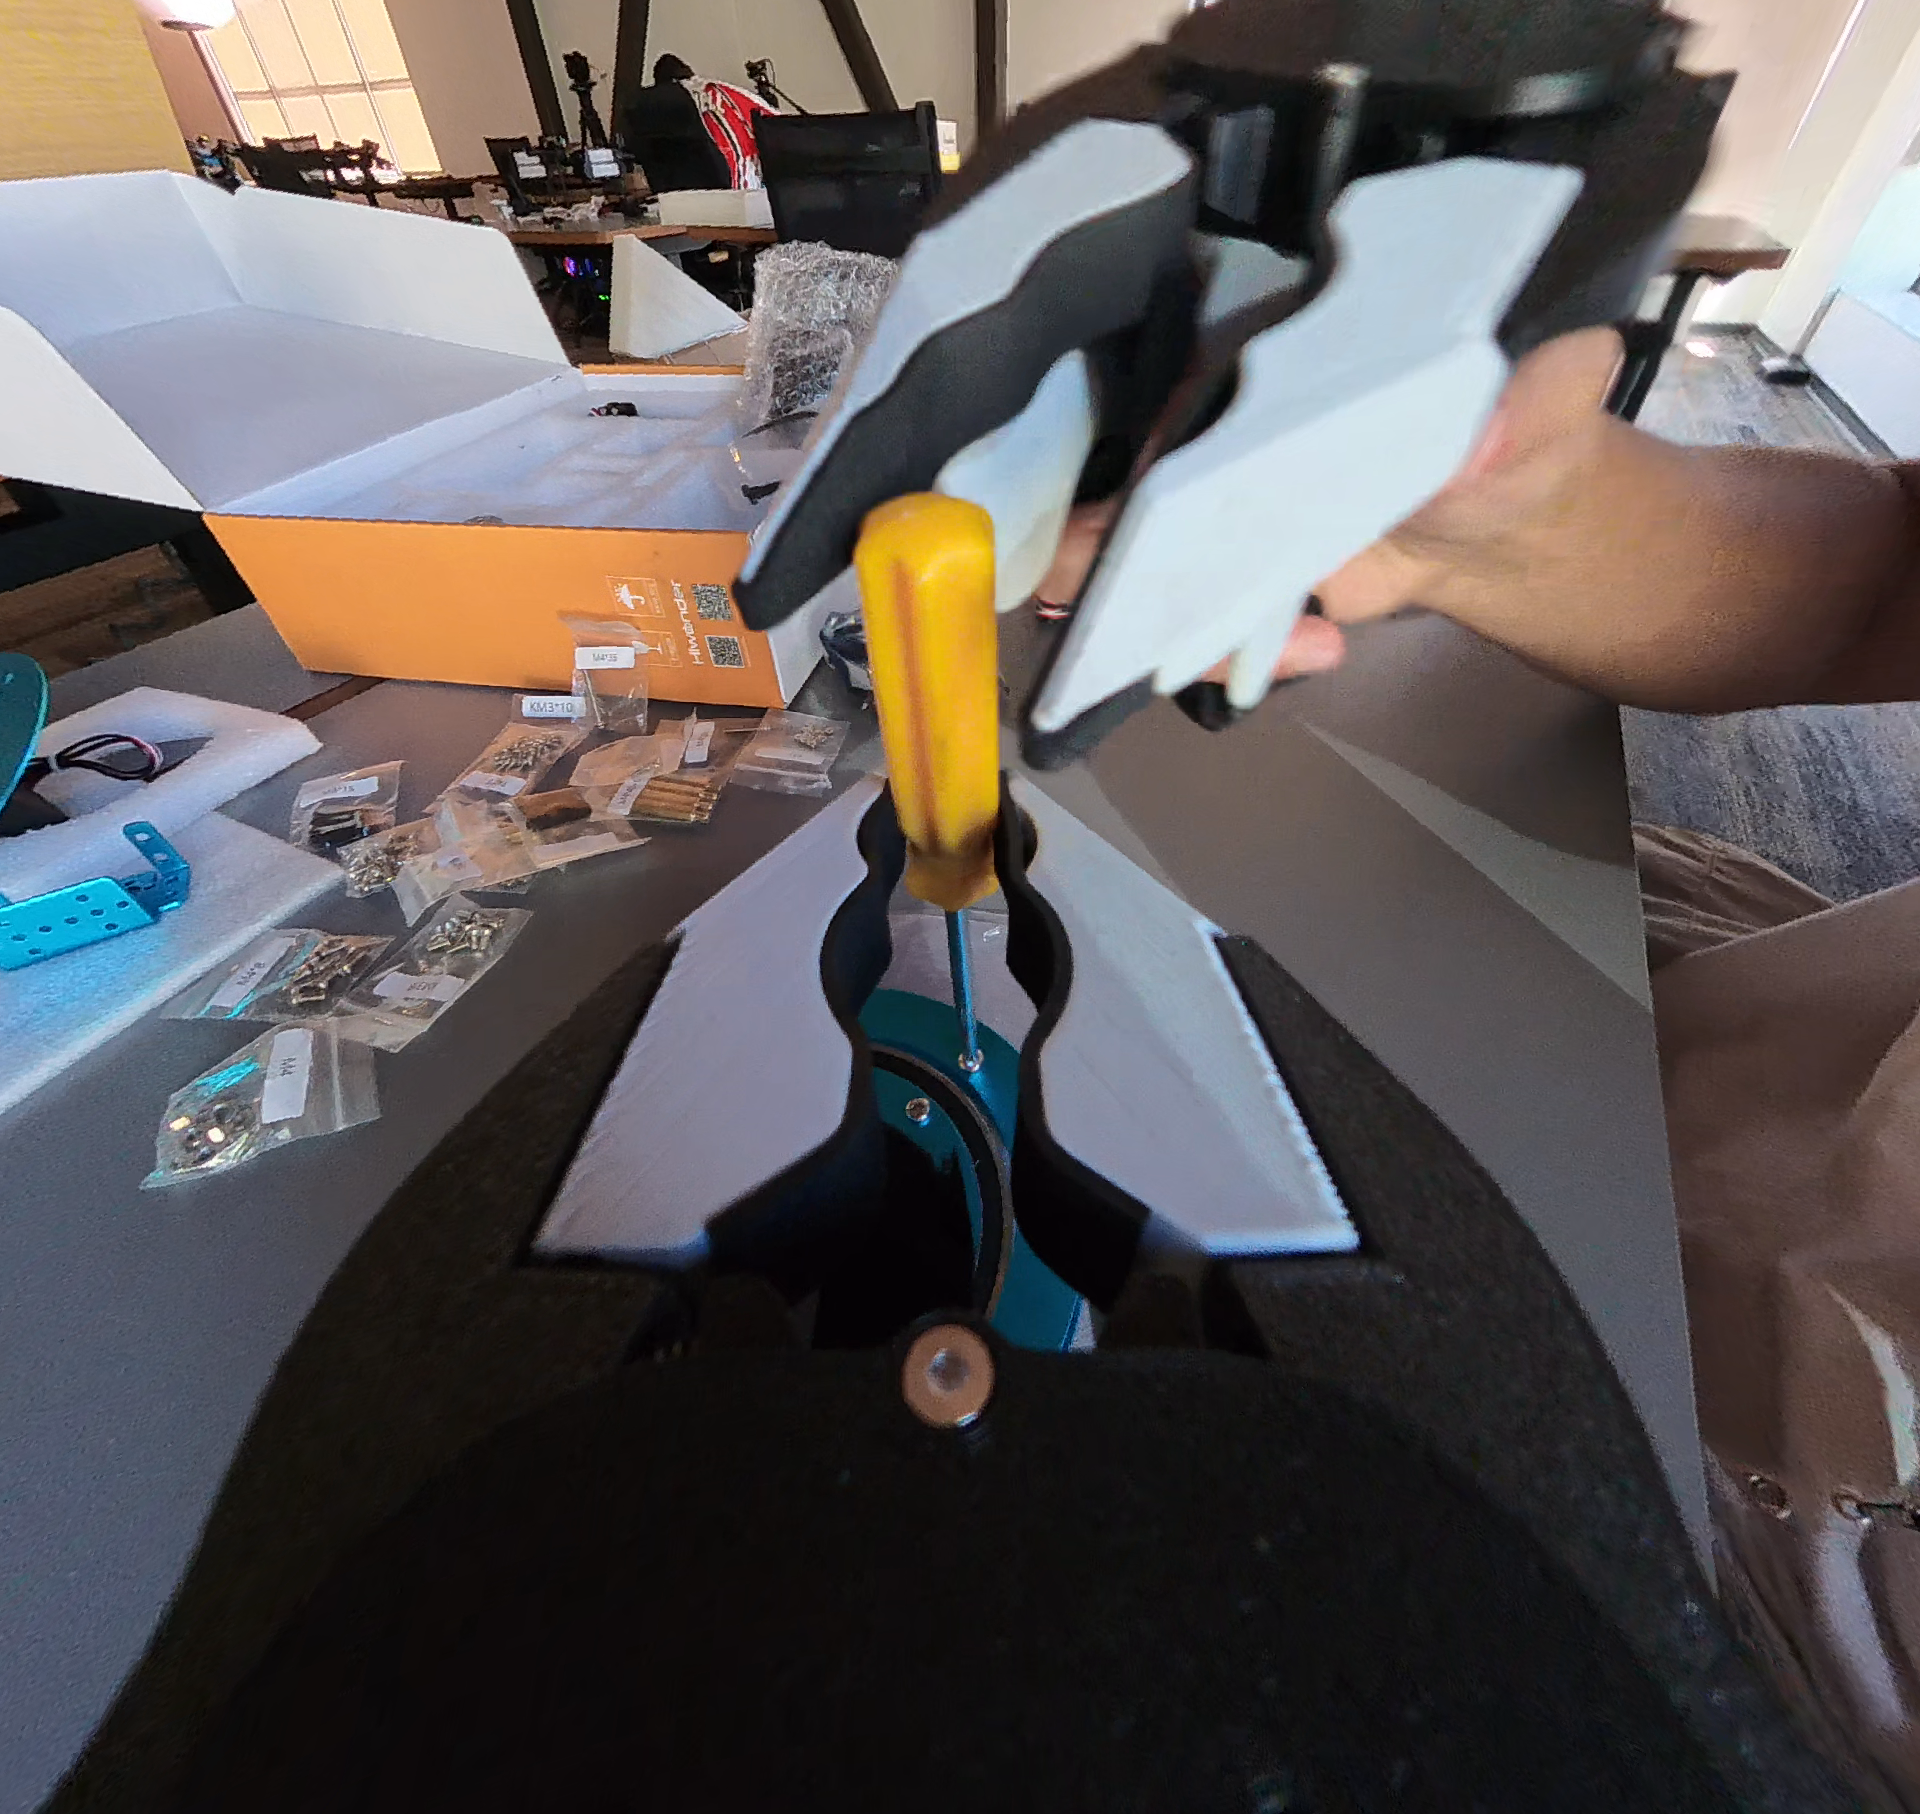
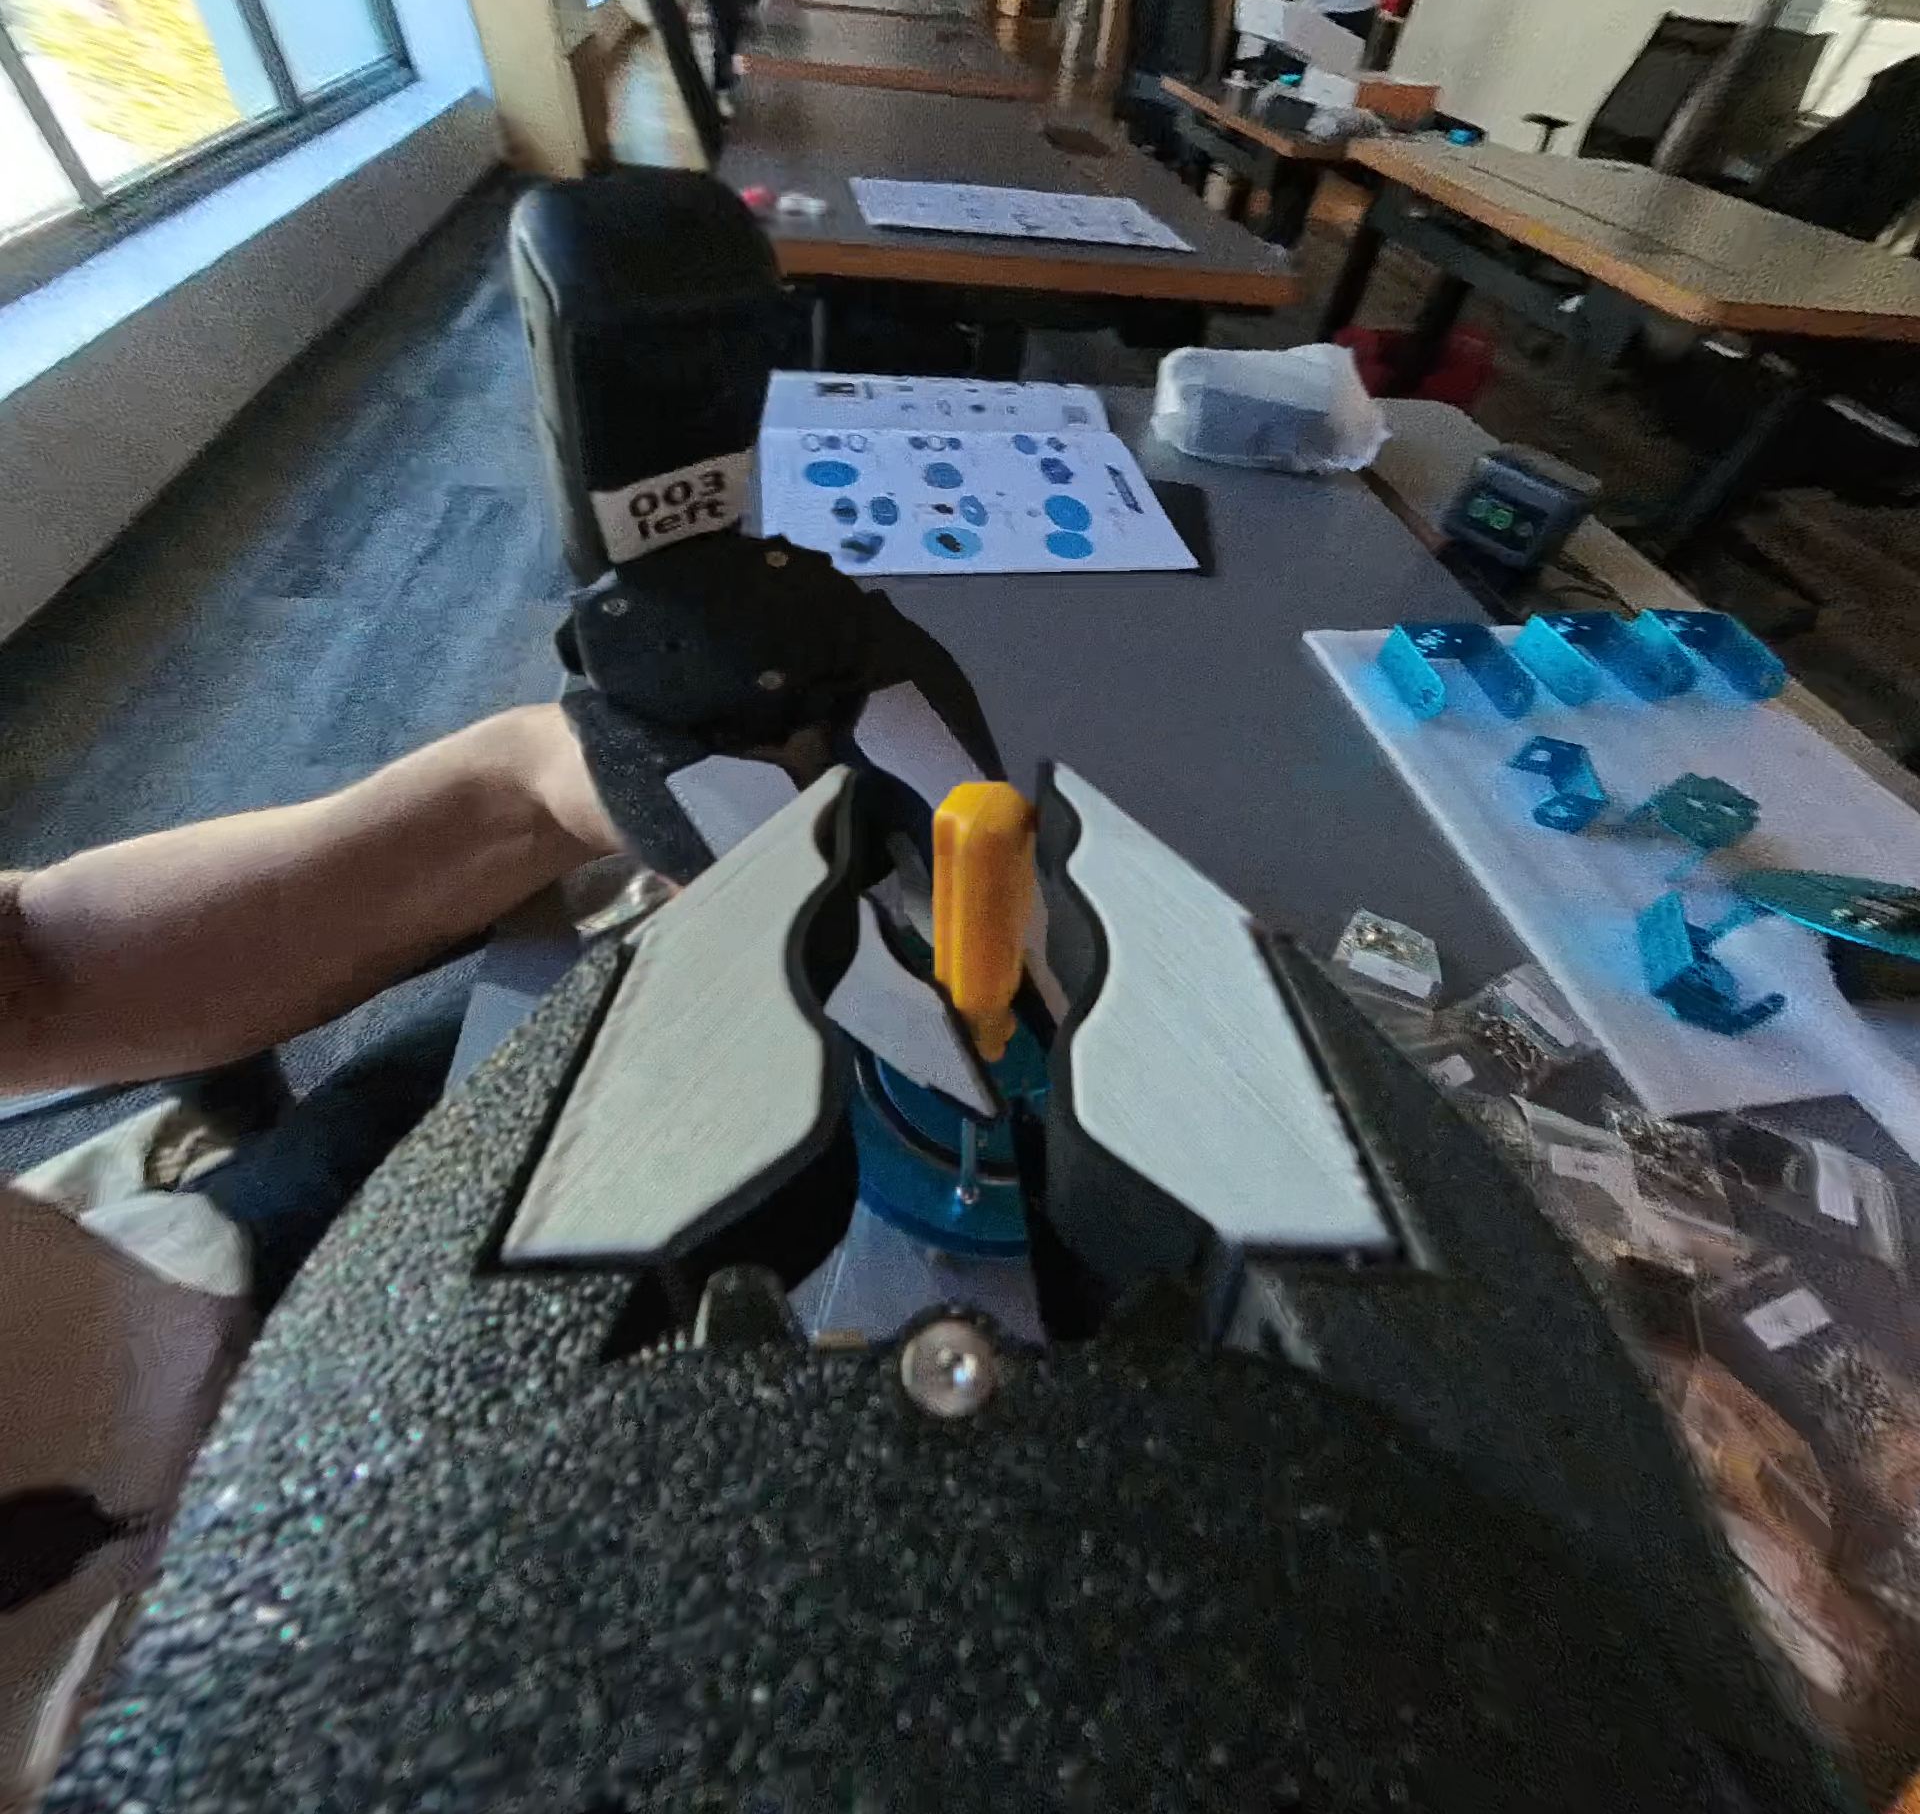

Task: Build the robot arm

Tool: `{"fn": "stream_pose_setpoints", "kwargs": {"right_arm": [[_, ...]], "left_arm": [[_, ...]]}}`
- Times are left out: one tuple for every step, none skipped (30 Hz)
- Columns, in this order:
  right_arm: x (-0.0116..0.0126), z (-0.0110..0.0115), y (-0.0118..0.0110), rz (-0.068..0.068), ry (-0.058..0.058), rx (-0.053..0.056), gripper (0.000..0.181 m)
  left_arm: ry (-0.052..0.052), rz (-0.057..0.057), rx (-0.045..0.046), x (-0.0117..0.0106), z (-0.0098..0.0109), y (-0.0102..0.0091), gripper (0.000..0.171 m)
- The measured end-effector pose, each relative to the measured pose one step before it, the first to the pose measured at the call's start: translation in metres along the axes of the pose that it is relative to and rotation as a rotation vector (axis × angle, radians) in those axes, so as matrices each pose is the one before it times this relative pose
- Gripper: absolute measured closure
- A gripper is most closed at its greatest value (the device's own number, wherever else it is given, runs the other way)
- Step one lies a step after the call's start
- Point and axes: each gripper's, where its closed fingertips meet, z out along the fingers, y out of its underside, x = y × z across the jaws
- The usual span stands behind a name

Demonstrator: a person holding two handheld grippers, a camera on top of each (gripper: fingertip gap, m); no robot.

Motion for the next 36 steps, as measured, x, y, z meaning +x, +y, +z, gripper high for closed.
{"fn": "stream_pose_setpoints", "kwargs": {"right_arm": [[0.00077, -0.00086, 0.00139, -0.0191, -0.0706, -0.0141, 0.155], [0.00127, -0.00131, 0.00169, -0.0057, -0.0503, -0.0106, 0.156], [-0.0006, -0.00028, 0.00292, 0.0002, -0.0449, -0.0175, 0.156], [-0.00134, 0.00036, 0.00375, -0.0038, -0.0328, -0.0282, 0.162], [0.00035, 0.00037, 0.00154, 0.0008, -0.0038, -0.0137, 0.163], [0.00059, 0.00038, 0.00031, 0.012, 0.0041, -0.0038, 0.163], [0.00275, 0.00092, 0.0001, 0.036, 0.0255, -0.0045, 0.163], [0.00547, 0.00163, -0.00037, 0.042, 0.0638, 0.0131, 0.163], [0.0085, 0.00146, -0.00059, 0.0773, 0.1038, 0.031, 0.165], [0.00886, -0.00078, -0.00084, 0.1039, 0.129, 0.055, 0.164], [0.00226, -0.00244, -0.00012, 0.0372, 0.1052, 0.061, 0.162], [-0.00177, -0.00343, -0.00033, -0.018, 0.0819, 0.0491, 0.162], [-0.00302, -0.00289, -0.00045, -0.0304, 0.0606, 0.0361, 0.163], [-0.00286, -0.00117, 0.00001, -0.0347, 0.0371, 0.0154, 0.163], [-0.00176, 0.00001, -0.00002, -0.0334, 0.0148, -0.0111, 0.163], [-0.0008, -0.00013, -0.00086, -0.0028, -0.0101, -0.0089, 0.163], [-0.00268, -0.00059, -0.00271, 0.0102, -0.0507, 0.0071, 0.163], [-0.0013, -0.00093, -0.00321, 0.0072, -0.063, 0.0036, 0.16], [-0.00046, -0.00073, -0.00295, 0.0071, -0.0648, -0.0078, 0.151], [-0.00446, -0.00047, 0.00001, -0.0049, -0.0947, -0.0284, 0.148], [0.00159, 0.0004, 0.00631, 0.0011, -0.0574, -0.0687, 0.145], [-0.00649, 0.00017, 0.00669, -0.0094, -0.1023, -0.0638, 0.146], [-0.00983, -0.00015, 0.00523, -0.014, -0.1081, -0.0401, 0.143], [0.00325, -0.00097, 0.00129, -0.0172, -0.0066, -0.0112, 0.153], [0.0054, -0.00145, 0.00011, -0.0297, 0.0275, 0.0055, 0.162], [-0.00056, -0.00006, 0.00014, -0.0169, 0.004, 0.005, 0.162], [0.00359, 0.00034, -0.00087, -0.0084, 0.0424, 0.0145, 0.164], [0.00776, 0.00083, -0.00058, 0.0343, 0.0837, 0.0245, 0.164], [0.01302, -0.0009, -0.00086, 0.0967, 0.1267, 0.0521, 0.163], [0.0083, -0.00336, -0.00087, 0.0838, 0.1051, 0.0815, 0.163], [0.00121, -0.00479, -0.00056, 0.0162, 0.0656, 0.0637, 0.162], [-0.00218, -0.00432, -0.00023, -0.0228, 0.0439, 0.037, 0.162], [-0.00341, -0.00277, 0.00026, -0.0371, 0.0218, 0.0046, 0.161], [-0.00188, -0.00149, 0.00051, -0.0203, 0.0062, -0.0171, 0.16], [-0.00055, -0.00116, 0.00028, 0.0089, -0.0108, -0.0215, 0.16], [-0.00093, -0.00059, 0.00014, 0.0184, -0.0311, -0.0199, 0.159]], "left_arm": [[0.0033, 0.0006, -0.00068, 0.00047, 0.00015, -0.00004, 0.156], [0.001, -0.0038, -0.00097, 0.00008, 0.00033, -0.00012, 0.156], [0.0006, 0.0003, -0.001, 0.00015, 0.00035, -0.00003, 0.156], [0.003, 0.003, -0.00113, 0.00079, 0.00046, -0.00004, 0.156], [0.0007, 0.0034, -0.00136, 0.00031, 0.00011, 0.00004, 0.156], [-0.0026, -0.0036, -0.00132, -0.00099, 0.00006, -0.00001, 0.156], [-0.008, -0.0162, -0.00246, -0.0024, 0.00042, 0.00022, 0.156], [-0.0139, -0.021, -0.00334, -0.0034, 0.00077, 0.00035, 0.155], [-0.0206, -0.0126, -0.00785, -0.00387, 0.00138, 0.00118, 0.153], [-0.0078, 0.0036, -0.01277, -0.00092, 0.00153, 0.00218, 0.151], [0.0183, 0.0122, -0.004, 0.00407, 0.00069, 0.00102, 0.15], [0.0228, 0.0071, 0.00289, 0.00448, 0.00002, -0.00006, 0.151], [0.0139, 0.0064, 0.00088, 0.00276, -0.00041, 0.00017, 0.152], [0.0037, 0.0078, -0.00185, 0.00076, -0.0007, 0.00056, 0.153], [-0.0057, 0.0059, -0.00275, -0.00064, -0.00074, 0.00058, 0.153], [-0.011, 0.0098, -0.00103, -0.00093, -0.00022, 0.00034, 0.154], [-0.0047, 0.0151, -0.00173, 0.00013, -0.00006, 0.00026, 0.154], [0.0021, 0.0113, -0.00256, 0.00088, 0.00001, 0.00005, 0.154], [0.0035, 0.0055, -0.00075, 0.00091, 0.00033, -0.00012, 0.154], [0.0006, 0.0051, -0.00125, 0.00038, 0.00016, -0.00002, 0.154], [0.0031, 0.0049, -0.00173, 0.00063, 0.00008, -0.00004, 0.154], [0.0024, 0.0036, -0.00126, 0.00047, -0.00013, -0.00005, 0.154], [0.0027, 0.0019, -0.00038, 0.00043, 0.0, -0.00007, 0.154], [0.0007, 0.0026, -0.00066, 0.00035, 0.00027, 0.0, 0.154], [-0.0001, 0.003, -0.00069, 0.00042, 0.00049, -0.00027, 0.154], [-0.0018, 0.0018, -0.00128, -0.00002, 0.00037, -0.00015, 0.154], [-0.0088, -0.0043, -0.0016, -0.00152, 0.00054, 0.00014, 0.154], [-0.0172, -0.0136, -0.00881, -0.0036, 0.00142, 0.0013, 0.154], [-0.0253, 0.0021, -0.02094, -0.00379, 0.00212, 0.00357, 0.155], [-0.012, 0.0255, -0.01758, 0.00029, 0.00194, 0.00321, 0.156], [0.0054, 0.0254, 0.00273, 0.00371, 0.00082, -0.00034, 0.157], [0.0147, 0.0106, 0.00442, 0.00371, 0.00008, -0.00077, 0.157], [0.015, 0.0019, 0.00284, 0.00235, -0.00054, -0.00027, 0.157], [0.0091, 0.0021, 0.00153, 0.00122, -0.0007, -0.00013, 0.157], [0.0016, 0.0033, 0.00124, 0.00037, -0.00011, -0.00007, 0.157], [-0.0052, 0.0085, -0.00104, -0.00023, 0.0001, 0.00005, 0.157]]}}
